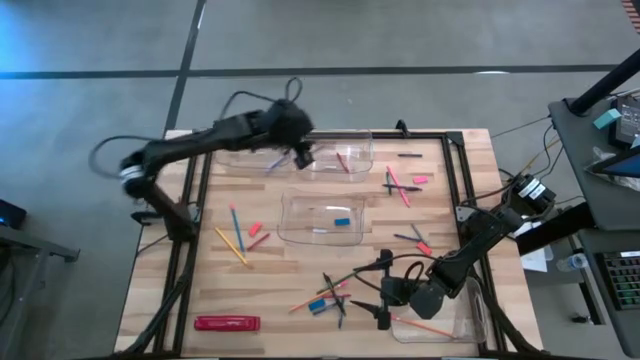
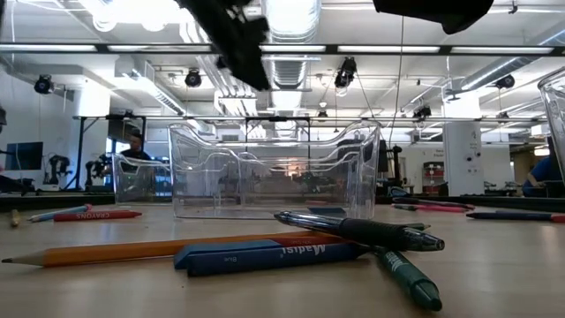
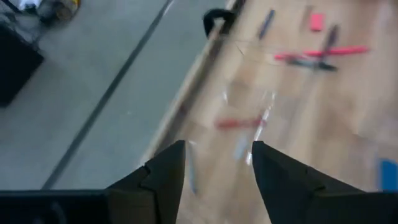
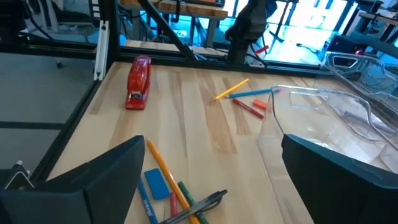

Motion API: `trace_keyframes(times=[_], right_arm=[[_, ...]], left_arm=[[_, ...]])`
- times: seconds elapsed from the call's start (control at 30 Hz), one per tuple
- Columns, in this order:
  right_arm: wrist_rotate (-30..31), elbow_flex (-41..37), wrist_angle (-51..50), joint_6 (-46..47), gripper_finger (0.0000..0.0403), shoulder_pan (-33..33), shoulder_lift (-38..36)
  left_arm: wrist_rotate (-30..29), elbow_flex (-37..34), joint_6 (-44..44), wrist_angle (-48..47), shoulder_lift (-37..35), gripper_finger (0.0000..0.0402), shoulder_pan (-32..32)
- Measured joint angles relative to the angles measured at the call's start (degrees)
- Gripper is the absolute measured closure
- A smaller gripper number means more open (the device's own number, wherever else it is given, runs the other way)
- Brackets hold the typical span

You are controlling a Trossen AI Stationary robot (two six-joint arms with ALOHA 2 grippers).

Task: Sort crayons/erasers/pens/pencils in bins
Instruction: Put the blue pencil into the bottom transparent bin

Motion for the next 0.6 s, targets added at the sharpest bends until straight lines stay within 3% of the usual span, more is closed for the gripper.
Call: trace_keyframes(times=[0.1,0.27,0.43,0.6], right_arm=[[0.0,0.0,0.02,-0.1,0.0037,0.0,0.0],[0.0,0.0,1.12,0.34,0.0037,0.0,0.0],[-0.19,0.0,3.83,0.4,0.0037,0.02,0.0],[-0.5,0.0,4.84,0.91,0.0037,0.0,-0.02]], left_arm=[[-3.19,-2.12,-6.5,-9.26,-8.11,0.0231,-4.49],[-7.2,-10.17,-24.48,-21.31,-20.46,0.0231,-13.11],[-7.72,-23.62,-45.38,-22.93,-30.61,0.0231,-21.54],[-9.45,-37.13,-65.39,-23.01,-35.35,0.0231,-25.73]])
